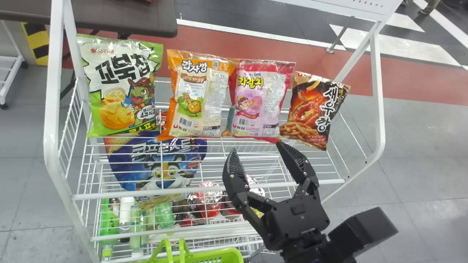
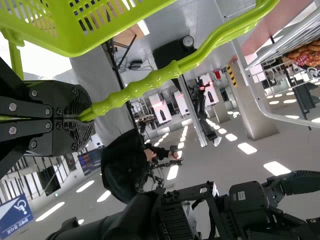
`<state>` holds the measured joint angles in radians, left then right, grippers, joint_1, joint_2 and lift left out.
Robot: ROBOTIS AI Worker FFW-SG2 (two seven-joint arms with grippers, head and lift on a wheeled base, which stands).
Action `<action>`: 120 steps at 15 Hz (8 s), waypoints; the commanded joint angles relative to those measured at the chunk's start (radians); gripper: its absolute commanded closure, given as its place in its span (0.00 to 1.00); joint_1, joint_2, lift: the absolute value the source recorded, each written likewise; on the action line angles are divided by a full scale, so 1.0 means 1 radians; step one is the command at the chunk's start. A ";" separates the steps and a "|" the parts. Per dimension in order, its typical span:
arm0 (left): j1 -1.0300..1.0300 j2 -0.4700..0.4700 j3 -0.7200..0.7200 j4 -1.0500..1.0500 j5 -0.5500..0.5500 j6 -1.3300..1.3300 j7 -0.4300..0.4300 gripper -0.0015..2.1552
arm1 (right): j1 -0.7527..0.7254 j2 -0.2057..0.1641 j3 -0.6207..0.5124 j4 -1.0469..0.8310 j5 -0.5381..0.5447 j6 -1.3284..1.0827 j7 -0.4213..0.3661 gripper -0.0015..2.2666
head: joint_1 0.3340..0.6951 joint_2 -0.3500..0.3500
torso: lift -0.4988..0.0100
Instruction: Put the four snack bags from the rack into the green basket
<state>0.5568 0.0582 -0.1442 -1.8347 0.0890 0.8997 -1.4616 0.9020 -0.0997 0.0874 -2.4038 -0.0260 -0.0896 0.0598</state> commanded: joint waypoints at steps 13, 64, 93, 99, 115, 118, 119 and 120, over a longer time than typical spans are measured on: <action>0.000 0.000 0.005 0.020 0.018 -0.038 -0.023 0.88 | -0.107 0.000 0.037 0.121 0.000 -0.012 -0.014 0.06 | 1.00 0.00 | 0.97; -0.035 0.005 0.097 0.055 0.072 -0.038 -0.005 0.88 | -0.107 -0.135 -0.282 -0.160 -0.198 1.120 0.275 0.95 | 1.00 0.00 | 0.97; -0.006 0.003 -0.003 0.020 0.041 -0.035 -0.008 0.88 | -0.207 0.008 -0.141 0.069 -0.084 0.601 0.225 0.03 | 1.00 0.00 | 0.97; 0.006 0.006 -0.020 0.018 0.028 -0.029 -0.013 0.88 | -0.474 0.009 0.046 0.276 -0.009 0.500 -0.077 0.04 | 1.00 0.00 | 0.97; -0.006 0.034 -0.018 0.005 0.029 -0.008 -0.028 0.88 | -0.844 0.061 0.091 0.549 -0.038 0.635 -0.038 0.77 | 1.00 0.11 | 0.97; -0.006 0.035 -0.018 0.008 0.029 -0.008 -0.028 0.88 | -0.824 0.058 0.083 0.535 -0.045 0.632 -0.002 0.92 | 1.00 0.15 | 0.97; -0.005 0.035 -0.020 0.008 0.029 -0.008 -0.028 0.88 | -0.807 0.058 0.083 0.522 -0.045 0.614 0.003 0.94 | 1.00 0.15 | 0.97; -0.005 0.035 -0.020 0.009 0.029 -0.011 -0.028 0.88 | -0.793 0.057 0.080 0.520 -0.045 0.598 0.005 0.95 | 1.00 0.15 | 0.97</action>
<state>0.5515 0.0935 -0.1633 -1.8266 0.1181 0.8916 -1.4893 0.0874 -0.0413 0.1699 -1.8743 -0.0714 0.5316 0.0639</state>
